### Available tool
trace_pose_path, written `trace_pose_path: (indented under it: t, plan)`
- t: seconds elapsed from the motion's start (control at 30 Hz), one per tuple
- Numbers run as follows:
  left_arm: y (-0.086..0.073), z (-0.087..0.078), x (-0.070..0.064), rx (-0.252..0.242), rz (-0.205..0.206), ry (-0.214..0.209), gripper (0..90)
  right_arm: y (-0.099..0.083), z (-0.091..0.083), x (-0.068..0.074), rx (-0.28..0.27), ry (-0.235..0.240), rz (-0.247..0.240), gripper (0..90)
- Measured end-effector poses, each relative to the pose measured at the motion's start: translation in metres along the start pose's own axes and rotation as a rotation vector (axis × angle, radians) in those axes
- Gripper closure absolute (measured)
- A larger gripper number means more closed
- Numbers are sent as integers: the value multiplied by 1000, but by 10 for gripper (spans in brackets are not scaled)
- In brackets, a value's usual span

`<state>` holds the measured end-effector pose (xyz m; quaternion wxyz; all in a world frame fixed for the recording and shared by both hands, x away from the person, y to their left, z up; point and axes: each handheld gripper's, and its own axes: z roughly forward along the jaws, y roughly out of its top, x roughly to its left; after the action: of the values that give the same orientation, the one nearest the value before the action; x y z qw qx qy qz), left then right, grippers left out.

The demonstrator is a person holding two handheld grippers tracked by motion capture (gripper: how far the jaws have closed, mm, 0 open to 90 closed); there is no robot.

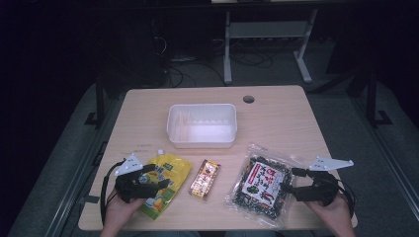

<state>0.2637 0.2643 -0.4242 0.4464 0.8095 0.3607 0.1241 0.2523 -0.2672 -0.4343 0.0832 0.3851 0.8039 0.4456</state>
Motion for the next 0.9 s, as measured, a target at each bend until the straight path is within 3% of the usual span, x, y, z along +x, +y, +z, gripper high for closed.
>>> trace_pose_path:
  t: [0.27,0.5,0.63,0.7,0.9]
  plan:
    - [0,4,-2,16,13,-9,190,0,-2,-1,0,0,0,212]
    - [0,3,-3,16,14,-16,191,7,-2,-8,9,-14,38,202]
    - [-1,4,-4,14,7,-23,191,15,-4,-20,22,-54,70,206]
    - [-1,4,-4,16,8,-22,191,17,-5,-24,26,-50,89,207]
    - [0,5,-6,15,12,-21,191,21,-7,-51,72,-126,161,259]
